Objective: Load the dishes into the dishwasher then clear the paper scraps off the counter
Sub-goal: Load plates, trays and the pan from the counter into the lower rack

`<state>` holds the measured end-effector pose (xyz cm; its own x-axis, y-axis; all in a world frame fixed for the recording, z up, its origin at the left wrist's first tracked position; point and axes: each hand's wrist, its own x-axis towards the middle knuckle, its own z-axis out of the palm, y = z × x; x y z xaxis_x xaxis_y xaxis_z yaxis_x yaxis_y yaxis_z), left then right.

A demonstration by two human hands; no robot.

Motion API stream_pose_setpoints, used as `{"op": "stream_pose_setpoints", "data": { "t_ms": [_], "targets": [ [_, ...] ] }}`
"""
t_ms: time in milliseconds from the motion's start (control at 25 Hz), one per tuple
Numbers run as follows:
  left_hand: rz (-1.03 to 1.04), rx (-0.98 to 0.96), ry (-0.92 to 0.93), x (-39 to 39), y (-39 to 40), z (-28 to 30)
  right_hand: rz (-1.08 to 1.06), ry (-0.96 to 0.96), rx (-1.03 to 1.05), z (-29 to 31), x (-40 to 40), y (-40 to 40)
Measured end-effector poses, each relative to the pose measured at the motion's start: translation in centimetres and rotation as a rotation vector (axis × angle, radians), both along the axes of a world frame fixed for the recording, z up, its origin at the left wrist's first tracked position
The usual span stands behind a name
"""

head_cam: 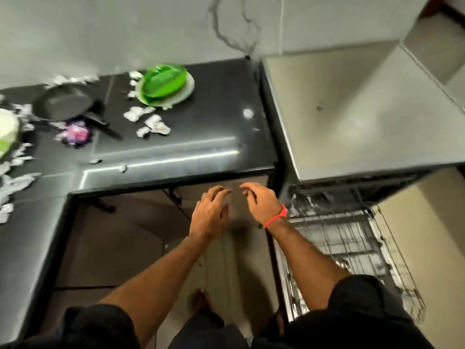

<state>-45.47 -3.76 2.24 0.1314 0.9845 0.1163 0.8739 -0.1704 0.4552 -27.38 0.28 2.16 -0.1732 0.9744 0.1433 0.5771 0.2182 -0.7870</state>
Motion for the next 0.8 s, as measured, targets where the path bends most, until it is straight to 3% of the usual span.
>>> {"op": "stream_pose_setpoints", "data": {
  "t_ms": [360, 600, 800],
  "targets": [
    [0.293, 0.095, -0.184, -18.0, 4.8, 7.1, 0.059, 0.023, -0.063, 8.5, -17.6, 7.1],
    [0.287, 0.09, -0.218, -23.4, 8.4, 9.0, -0.036, 0.093, -0.143, 10.3, -23.4, 11.1],
    [0.415, -0.003, -0.319, -25.9, 10.4, 8.2, 0.023, 0.125, -0.235, 9.2, -26.7, 14.9]
  ]
}}
